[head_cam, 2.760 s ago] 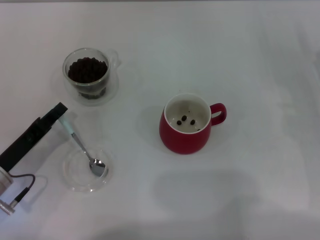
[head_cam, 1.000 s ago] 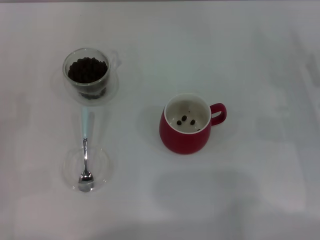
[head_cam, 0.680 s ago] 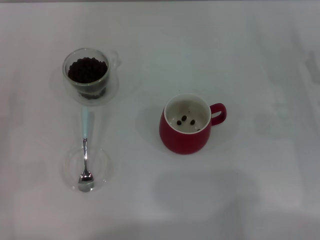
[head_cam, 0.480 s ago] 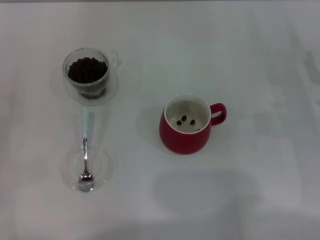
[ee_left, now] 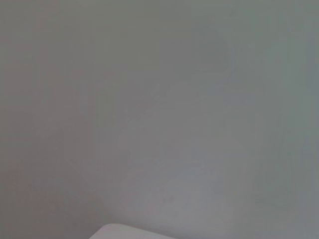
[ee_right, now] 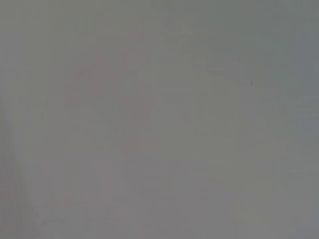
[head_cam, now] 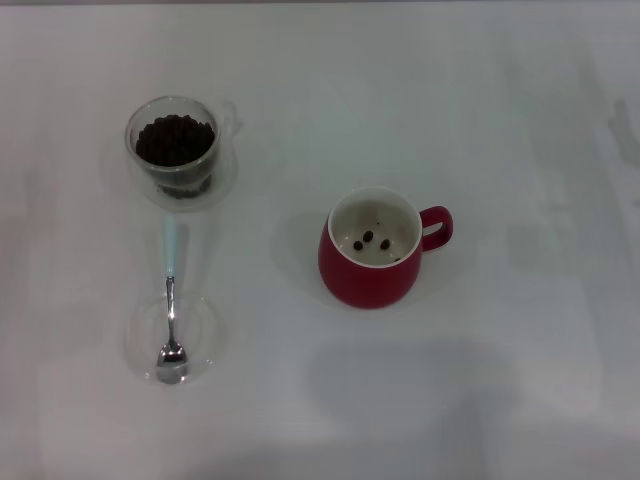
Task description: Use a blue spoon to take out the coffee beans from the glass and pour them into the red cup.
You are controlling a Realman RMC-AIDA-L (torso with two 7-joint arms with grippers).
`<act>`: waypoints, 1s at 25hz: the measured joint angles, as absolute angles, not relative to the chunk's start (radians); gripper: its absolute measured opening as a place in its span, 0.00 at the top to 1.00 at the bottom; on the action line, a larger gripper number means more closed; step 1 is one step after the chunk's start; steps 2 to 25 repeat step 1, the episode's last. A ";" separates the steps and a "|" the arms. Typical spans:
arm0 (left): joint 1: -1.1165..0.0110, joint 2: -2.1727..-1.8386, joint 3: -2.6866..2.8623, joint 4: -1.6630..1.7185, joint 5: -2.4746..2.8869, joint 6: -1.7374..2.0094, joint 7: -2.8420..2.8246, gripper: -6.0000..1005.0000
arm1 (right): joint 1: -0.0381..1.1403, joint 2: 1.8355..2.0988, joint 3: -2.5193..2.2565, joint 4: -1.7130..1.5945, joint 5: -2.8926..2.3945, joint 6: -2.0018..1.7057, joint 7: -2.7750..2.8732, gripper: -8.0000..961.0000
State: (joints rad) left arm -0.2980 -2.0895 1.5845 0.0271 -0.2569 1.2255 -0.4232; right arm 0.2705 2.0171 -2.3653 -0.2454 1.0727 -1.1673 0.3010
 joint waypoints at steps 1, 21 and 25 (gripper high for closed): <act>-0.299 -2.089 1.584 0.029 -0.258 1.226 -0.425 0.17 | 0.271 2.017 -2.364 -0.245 1.073 -1.167 0.301 0.12; -0.299 -2.089 1.584 0.029 -0.258 1.226 -0.425 0.17 | 0.271 2.017 -2.364 -0.245 1.073 -1.167 0.301 0.12; -0.299 -2.089 1.584 0.029 -0.258 1.226 -0.425 0.17 | 0.271 2.017 -2.364 -0.245 1.073 -1.167 0.301 0.12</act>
